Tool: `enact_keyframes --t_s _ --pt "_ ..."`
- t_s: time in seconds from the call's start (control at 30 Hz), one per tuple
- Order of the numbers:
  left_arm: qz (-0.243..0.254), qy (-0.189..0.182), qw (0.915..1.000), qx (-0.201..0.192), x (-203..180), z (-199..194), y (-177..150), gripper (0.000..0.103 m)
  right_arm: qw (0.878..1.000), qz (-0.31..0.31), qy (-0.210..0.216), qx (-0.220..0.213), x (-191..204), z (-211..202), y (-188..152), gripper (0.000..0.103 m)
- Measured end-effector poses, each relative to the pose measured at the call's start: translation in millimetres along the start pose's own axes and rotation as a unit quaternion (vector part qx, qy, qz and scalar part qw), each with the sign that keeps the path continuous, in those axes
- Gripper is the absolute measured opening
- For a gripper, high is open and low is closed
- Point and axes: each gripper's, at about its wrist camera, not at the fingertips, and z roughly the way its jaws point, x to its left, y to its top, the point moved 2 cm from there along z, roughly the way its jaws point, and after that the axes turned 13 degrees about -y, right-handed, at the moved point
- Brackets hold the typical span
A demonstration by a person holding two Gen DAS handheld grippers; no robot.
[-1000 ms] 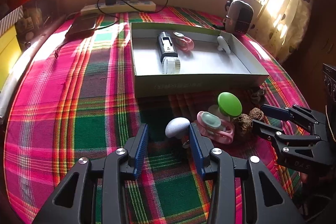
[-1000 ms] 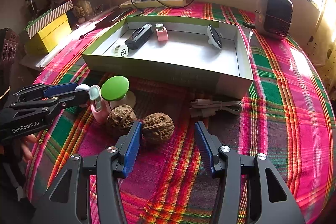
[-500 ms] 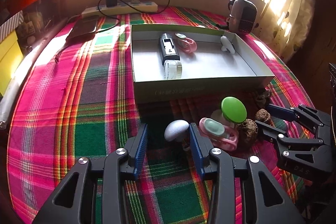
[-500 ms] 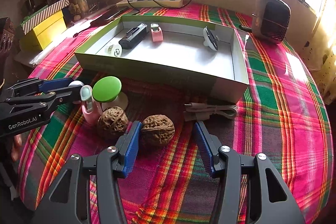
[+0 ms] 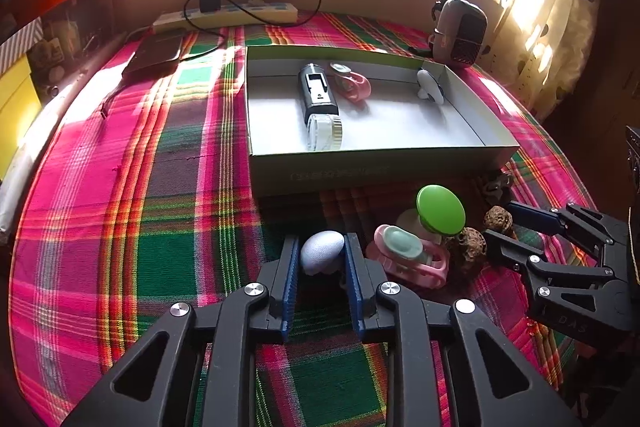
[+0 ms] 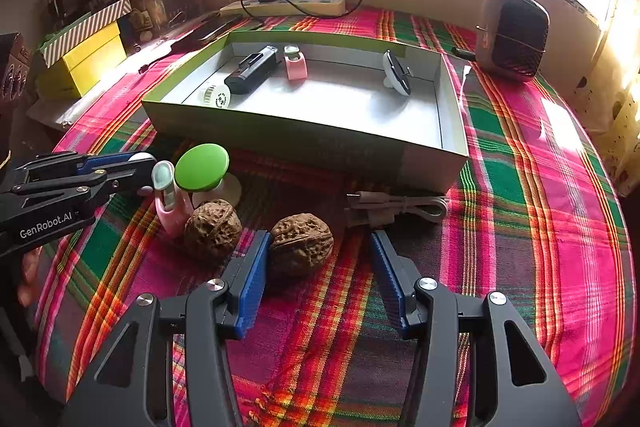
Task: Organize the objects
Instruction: 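Close the left tool on the white knob while the right tool grasps the walnut, then lift and carry the white knob and walnut over the box with both tools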
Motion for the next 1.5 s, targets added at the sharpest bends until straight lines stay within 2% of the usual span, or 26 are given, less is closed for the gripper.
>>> enact_keyframes --t_s 0.13,0.2,1.07,1.5 --pt "-0.001 0.000 1.0000 0.000 0.3 -0.2 0.0 0.020 1.000 0.006 -0.001 -0.001 -2.6 -0.5 -0.6 0.039" --pt "-0.001 0.000 1.0000 0.000 0.4 -0.3 0.1 0.020 1.000 0.009 -0.002 -0.002 -3.9 -0.8 -0.5 0.032" --pt "0.000 -0.001 1.0000 0.000 0.8 0.7 0.4 0.020 1.000 0.019 0.005 -0.002 -6.7 -1.3 -1.7 0.032" --pt "0.007 -0.010 0.9998 -0.016 -5.5 -13.0 10.4 0.020 0.999 0.025 0.015 -0.014 -10.4 -8.0 2.2 0.032"
